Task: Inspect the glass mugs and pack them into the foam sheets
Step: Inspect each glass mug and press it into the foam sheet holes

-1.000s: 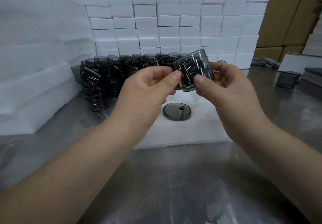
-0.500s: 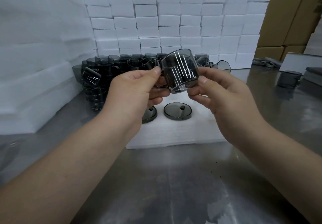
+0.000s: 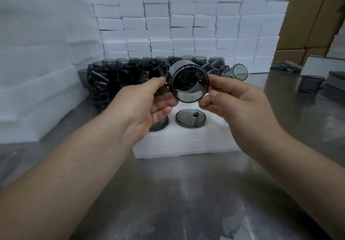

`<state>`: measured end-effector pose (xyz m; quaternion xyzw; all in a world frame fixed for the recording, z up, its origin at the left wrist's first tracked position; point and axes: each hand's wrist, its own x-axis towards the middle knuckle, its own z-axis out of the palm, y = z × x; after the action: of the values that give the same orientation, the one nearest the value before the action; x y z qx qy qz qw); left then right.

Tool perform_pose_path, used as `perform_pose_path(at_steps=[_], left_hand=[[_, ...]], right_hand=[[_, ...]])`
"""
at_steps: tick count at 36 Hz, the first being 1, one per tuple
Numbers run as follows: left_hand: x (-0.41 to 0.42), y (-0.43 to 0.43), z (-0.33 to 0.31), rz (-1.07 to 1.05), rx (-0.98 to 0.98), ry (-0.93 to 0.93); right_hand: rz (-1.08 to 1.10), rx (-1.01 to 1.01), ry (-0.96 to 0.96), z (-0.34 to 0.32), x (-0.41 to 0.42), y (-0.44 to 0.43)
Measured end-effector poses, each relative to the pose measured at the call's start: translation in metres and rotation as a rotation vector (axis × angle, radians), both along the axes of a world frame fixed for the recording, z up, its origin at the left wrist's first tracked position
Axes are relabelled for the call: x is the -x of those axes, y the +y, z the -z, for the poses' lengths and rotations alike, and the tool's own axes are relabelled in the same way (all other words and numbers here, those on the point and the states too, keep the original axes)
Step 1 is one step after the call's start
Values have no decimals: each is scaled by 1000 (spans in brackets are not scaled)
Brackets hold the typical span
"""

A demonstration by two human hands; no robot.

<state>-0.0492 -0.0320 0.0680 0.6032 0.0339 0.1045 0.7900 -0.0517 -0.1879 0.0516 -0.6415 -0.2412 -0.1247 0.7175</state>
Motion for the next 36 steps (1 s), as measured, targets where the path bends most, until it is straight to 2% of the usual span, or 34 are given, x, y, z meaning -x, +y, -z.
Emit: perform_pose_path(at_steps=[5,11,16,23,28,30,36], left_hand=[[-3,0,0,-65,-82,-77],[6,-3,4,-399,-538,-395],[18,-12,8,-438,-738,-560],[24,-20,10,-82,-734,-722],[22,-17,7,-53,-498,-643],[20,-13,5,-47,-500,-587],[22,-14,5,183,-529,-487]], right_hand=[[66,71,-13,4,-4,-1],[161,154,-88,5,-5,-5],[7,210,-119,8,-2,-1],[7,-96,19,1,-8,-4],[-136,-204,171,-6,-7,-5],[-211,-219,210,-7,-7,-4],[-370,-112,257,-4,-5,-2]])
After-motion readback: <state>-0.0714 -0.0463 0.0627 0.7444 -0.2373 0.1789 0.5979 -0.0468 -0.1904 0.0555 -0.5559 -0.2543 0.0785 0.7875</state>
